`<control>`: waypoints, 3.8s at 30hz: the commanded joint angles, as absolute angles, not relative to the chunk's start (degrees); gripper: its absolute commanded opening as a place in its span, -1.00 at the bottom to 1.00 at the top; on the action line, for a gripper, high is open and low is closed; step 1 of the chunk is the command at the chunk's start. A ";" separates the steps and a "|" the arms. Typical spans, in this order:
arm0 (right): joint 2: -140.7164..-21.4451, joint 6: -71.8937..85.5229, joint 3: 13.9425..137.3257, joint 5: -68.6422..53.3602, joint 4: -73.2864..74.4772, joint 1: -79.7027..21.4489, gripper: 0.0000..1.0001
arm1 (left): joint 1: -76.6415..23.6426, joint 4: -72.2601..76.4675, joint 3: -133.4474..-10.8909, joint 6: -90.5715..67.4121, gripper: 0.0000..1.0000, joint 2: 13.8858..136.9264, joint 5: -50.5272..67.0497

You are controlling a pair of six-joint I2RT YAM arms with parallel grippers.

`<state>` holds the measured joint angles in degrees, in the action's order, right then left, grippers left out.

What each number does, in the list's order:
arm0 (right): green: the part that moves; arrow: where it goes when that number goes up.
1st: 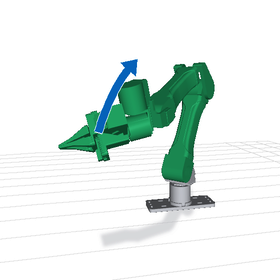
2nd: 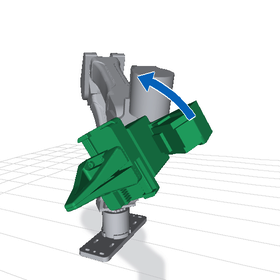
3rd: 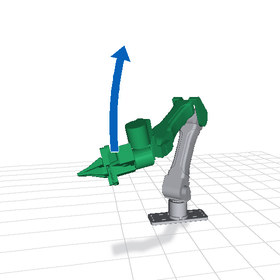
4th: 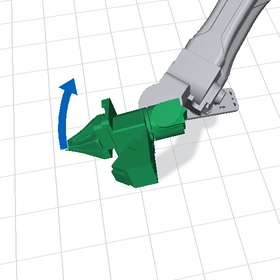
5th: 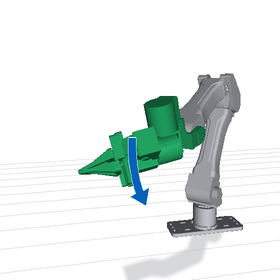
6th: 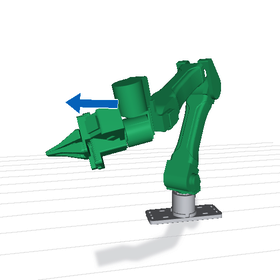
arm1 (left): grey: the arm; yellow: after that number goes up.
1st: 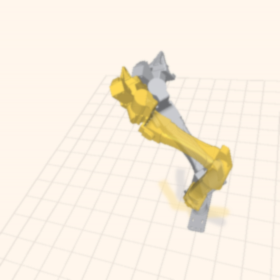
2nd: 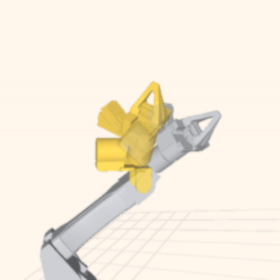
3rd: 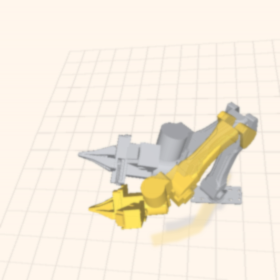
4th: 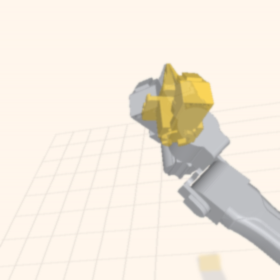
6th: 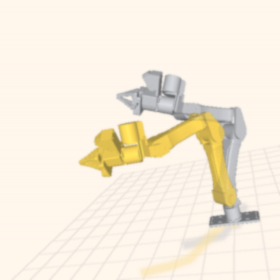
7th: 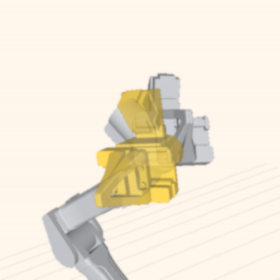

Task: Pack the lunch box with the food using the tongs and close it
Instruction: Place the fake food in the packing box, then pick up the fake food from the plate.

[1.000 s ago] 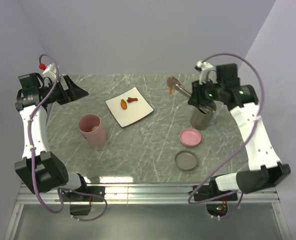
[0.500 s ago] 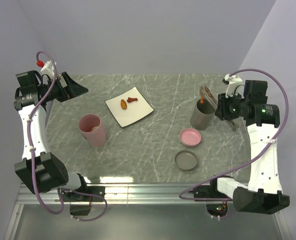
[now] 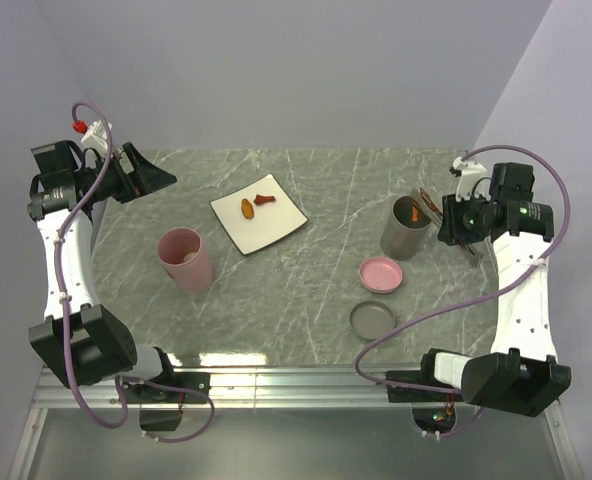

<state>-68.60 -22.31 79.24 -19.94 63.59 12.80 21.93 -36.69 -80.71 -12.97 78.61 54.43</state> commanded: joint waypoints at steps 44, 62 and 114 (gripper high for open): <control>-87.79 -8.53 96.57 -23.91 52.30 -18.01 -0.03 | 21.97 -36.91 -83.67 -11.78 0.99 79.63 54.06; -118.64 -4.40 120.75 -19.07 52.30 -37.17 -0.07 | 22.06 -39.02 -83.67 -7.91 0.99 82.53 52.12; -136.41 -1.05 129.02 -10.81 51.33 -39.55 -0.03 | 22.06 -38.41 -83.23 -6.15 0.99 85.17 51.24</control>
